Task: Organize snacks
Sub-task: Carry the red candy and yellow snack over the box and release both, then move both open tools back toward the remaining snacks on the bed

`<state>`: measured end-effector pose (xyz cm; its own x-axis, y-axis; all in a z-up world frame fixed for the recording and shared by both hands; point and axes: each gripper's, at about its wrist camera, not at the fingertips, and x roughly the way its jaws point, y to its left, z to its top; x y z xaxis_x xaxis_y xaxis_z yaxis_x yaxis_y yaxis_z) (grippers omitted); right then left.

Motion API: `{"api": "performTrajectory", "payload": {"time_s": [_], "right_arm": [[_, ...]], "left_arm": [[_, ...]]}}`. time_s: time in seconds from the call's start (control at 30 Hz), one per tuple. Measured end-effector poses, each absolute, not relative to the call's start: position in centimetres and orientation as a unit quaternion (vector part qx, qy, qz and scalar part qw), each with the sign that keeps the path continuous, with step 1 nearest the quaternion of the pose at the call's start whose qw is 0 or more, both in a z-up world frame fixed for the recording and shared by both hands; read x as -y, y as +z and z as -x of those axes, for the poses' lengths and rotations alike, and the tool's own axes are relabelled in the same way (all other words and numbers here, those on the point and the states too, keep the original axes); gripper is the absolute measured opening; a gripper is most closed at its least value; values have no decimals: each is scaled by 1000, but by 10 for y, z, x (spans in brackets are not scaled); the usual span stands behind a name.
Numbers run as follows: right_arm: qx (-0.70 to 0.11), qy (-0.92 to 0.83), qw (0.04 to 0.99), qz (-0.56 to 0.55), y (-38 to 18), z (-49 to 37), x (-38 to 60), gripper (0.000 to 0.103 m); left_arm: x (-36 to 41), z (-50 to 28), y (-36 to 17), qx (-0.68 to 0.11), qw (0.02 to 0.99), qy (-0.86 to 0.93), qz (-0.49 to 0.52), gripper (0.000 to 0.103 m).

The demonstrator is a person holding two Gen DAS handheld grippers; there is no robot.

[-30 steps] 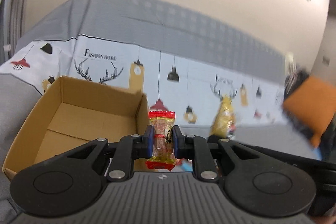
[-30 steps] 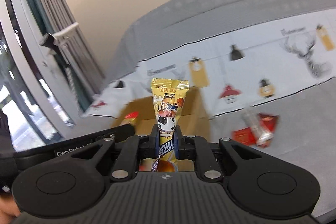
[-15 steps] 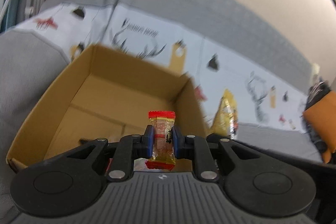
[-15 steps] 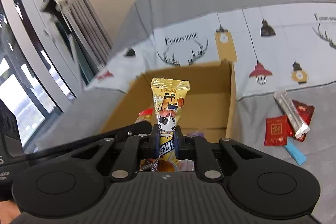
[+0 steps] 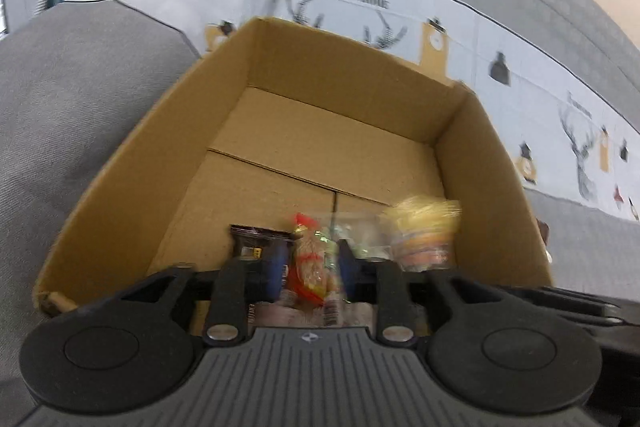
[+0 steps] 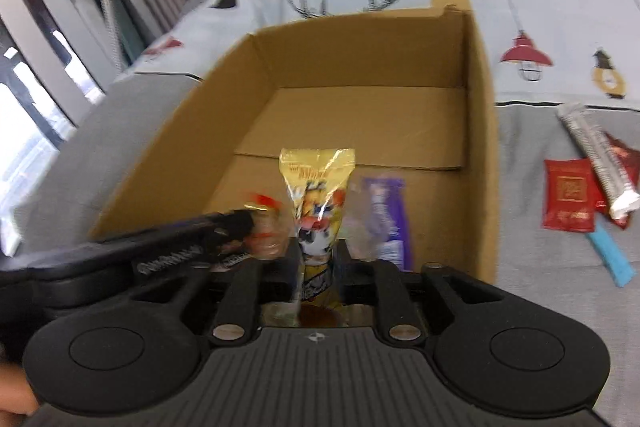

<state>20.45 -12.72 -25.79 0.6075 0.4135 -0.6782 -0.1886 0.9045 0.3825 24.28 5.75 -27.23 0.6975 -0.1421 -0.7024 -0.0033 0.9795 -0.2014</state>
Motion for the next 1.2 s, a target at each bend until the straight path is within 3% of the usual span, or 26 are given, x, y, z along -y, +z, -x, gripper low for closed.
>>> {"api": "performTrajectory", "payload": {"time_s": [0.03, 0.07, 0.1, 0.13, 0.17, 0.3, 0.5, 0.67, 0.8, 0.9, 1.13, 1.2], "right_arm": [[-400, 167, 890, -144, -255, -202, 131, 31], [-389, 171, 892, -154, -251, -199, 138, 32], [-376, 173, 895, -165, -246, -194, 147, 42], [-367, 168, 899, -168, -242, -190, 155, 69], [-351, 160, 907, -168, -237, -183, 165, 81], [-286, 144, 930, -179, -222, -154, 214, 88], [-252, 71, 949, -175, -240, -119, 302, 89], [-272, 43, 945, -175, -278, -107, 366, 87], [-282, 42, 953, -106, -284, -114, 388, 78], [-323, 39, 934, -147, -308, -124, 406, 54], [-350, 73, 923, -143, -330, -157, 396, 47], [-352, 88, 923, -132, -331, -170, 388, 46]], "left_arm": [[-58, -243, -268, -383, 917, -31, 102, 81], [-60, -240, -263, -374, 921, -25, 110, 93], [-58, -237, -257, -362, 925, -29, 111, 95], [-55, -233, -250, -351, 929, -38, 109, 96], [-49, -229, -243, -343, 932, -46, 107, 97], [-11, -212, -221, -312, 942, -90, 87, 97], [82, -191, -217, -282, 944, -169, 28, 97], [155, -197, -236, -292, 935, -201, -8, 97], [195, -218, -264, -296, 932, -210, -13, 97], [214, -238, -292, -310, 929, -201, -21, 95], [218, -285, -349, -357, 917, -177, -12, 71], [217, -292, -360, -362, 918, -162, -22, 68]]}}
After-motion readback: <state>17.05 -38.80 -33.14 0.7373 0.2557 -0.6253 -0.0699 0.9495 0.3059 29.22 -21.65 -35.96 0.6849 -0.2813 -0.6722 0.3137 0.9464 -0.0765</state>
